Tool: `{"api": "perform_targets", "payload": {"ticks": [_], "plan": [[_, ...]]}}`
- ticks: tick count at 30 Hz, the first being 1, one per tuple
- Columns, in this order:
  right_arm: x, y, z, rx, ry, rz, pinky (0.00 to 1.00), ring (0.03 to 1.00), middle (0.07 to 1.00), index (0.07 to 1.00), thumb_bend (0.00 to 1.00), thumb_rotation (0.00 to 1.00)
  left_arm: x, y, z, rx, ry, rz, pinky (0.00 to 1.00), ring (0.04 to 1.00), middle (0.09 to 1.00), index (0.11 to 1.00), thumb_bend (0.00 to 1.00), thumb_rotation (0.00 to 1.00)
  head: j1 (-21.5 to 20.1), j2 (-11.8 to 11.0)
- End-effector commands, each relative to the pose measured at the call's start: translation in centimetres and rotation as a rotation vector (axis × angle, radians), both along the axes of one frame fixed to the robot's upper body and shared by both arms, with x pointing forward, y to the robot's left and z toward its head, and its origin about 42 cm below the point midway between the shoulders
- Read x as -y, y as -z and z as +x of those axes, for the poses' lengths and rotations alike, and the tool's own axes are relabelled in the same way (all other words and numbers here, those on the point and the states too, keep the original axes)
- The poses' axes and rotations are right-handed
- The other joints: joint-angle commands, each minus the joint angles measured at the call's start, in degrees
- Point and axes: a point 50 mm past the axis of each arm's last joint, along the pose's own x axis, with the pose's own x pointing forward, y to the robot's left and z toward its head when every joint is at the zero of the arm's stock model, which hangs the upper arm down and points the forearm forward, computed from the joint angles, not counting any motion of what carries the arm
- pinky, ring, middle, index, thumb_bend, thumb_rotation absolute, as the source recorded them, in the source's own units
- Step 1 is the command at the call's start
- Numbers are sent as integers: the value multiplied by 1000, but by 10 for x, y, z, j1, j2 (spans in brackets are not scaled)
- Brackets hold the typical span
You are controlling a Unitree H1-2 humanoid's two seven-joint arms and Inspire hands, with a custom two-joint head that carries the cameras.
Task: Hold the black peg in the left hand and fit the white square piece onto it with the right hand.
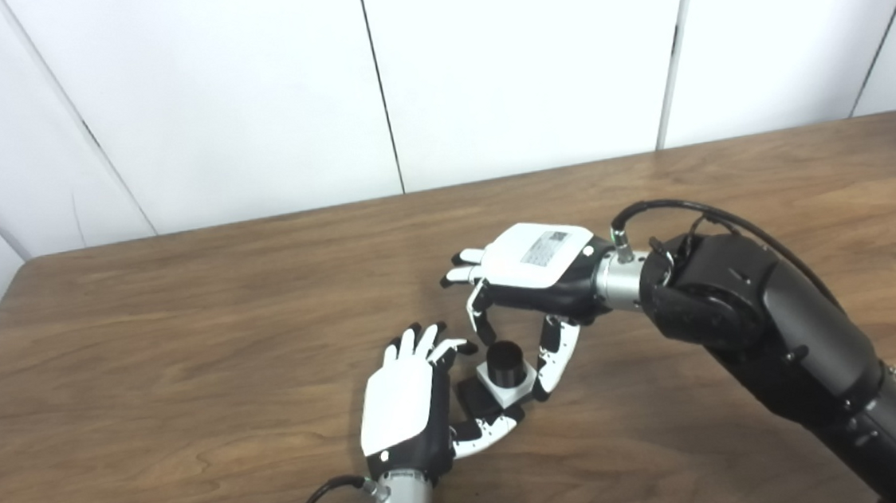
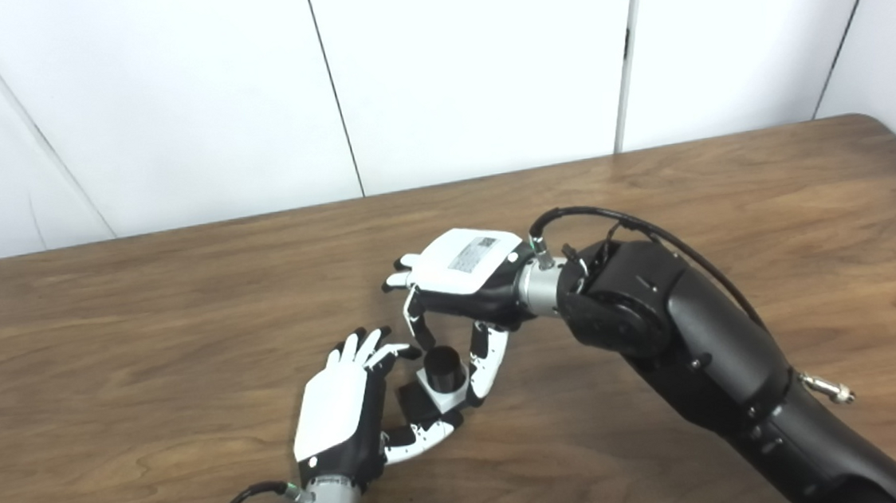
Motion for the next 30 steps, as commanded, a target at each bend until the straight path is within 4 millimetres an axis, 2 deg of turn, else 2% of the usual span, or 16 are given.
{"api": "perform_targets", "payload": {"ticks": [1, 8, 15, 24, 28, 30], "plan": [[2, -20, 6, 61, 11, 63, 927, 1000, 958, 586, 927, 298, -1, -1, -4, 15, -5, -8, 1000, 1000, 948, 737, 821, 347, 0, 0], [11, -25, 10, 78, 38, 86, 917, 1000, 957, 620, 933, 304, -5, -2, -4, 17, -7, -5, 1000, 1000, 948, 743, 831, 361, 1, -1], [20, -28, 12, 86, 62, 91, 906, 1000, 964, 703, 935, 322, -9, -3, -4, 27, -12, -7, 1000, 1000, 948, 770, 863, 369, 0, -2], [40, -28, 12, 65, 123, 129, 891, 1000, 958, 748, 938, 325, -17, -5, -5, 33, -20, 1, 1000, 1000, 953, 811, 887, 459, 5, -4], [52, -27, 13, 17, 171, 173, 887, 1000, 972, 763, 919, 333, -22, -6, -6, 36, -30, -5, 1000, 1000, 954, 828, 891, 538, 3, -4], [57, -26, 14, -4, 196, 203, 887, 1000, 975, 773, 931, 373, -25, -7, -7, 38, -34, -8, 1000, 1000, 956, 844, 892, 588, 1, -4]]}}
